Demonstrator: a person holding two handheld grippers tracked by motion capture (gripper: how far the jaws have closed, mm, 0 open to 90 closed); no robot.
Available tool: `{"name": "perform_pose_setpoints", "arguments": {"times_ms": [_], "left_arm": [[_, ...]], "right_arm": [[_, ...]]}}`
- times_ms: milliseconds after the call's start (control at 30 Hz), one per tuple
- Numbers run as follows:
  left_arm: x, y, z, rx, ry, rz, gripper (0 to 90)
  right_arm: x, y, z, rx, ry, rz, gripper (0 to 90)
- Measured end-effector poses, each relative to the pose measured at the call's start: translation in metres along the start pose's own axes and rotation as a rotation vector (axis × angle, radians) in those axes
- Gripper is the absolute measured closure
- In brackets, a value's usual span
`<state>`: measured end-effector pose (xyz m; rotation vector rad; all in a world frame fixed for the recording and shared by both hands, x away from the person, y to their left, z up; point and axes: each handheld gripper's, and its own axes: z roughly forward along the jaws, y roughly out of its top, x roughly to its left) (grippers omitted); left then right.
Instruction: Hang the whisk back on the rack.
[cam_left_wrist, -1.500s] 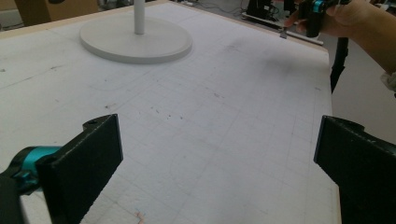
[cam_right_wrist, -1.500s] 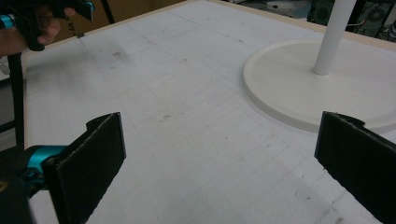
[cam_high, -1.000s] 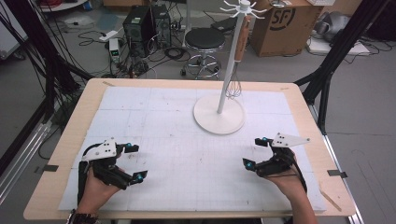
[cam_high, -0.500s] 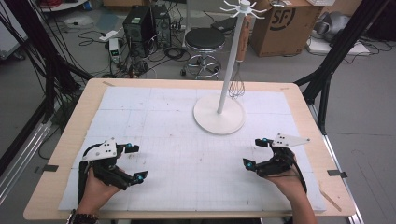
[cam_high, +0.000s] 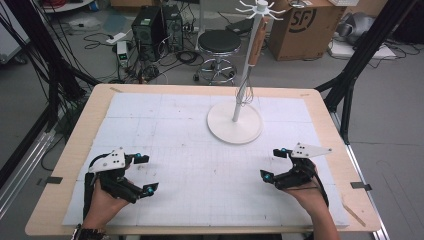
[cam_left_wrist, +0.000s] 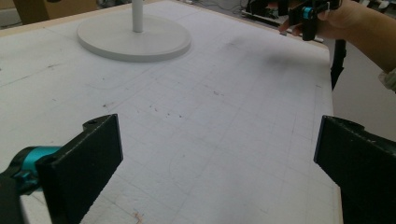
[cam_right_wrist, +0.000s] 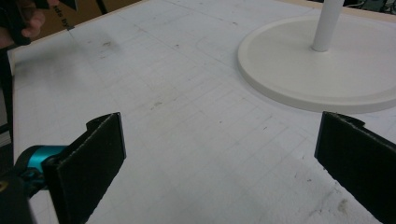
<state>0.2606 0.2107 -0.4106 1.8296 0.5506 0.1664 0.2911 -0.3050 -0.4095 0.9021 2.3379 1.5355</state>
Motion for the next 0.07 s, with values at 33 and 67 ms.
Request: {"name": "perform_pose_setpoints", "arguments": {"times_ms": [33, 67], "left_arm": [[0.0003, 0.0001, 0.0001, 0.001, 0.000, 0.002, 1.7], [0.0005, 0.0000, 0.0002, -0.001, 0.000, 0.000, 1.7]], "right_arm": [[-0.0003, -0.0001, -0.0005, 0.001, 0.000, -0.001, 1.0], [0.0000, -0.0001, -0.0006, 0.001, -0.001, 0.003, 1.0]]}}
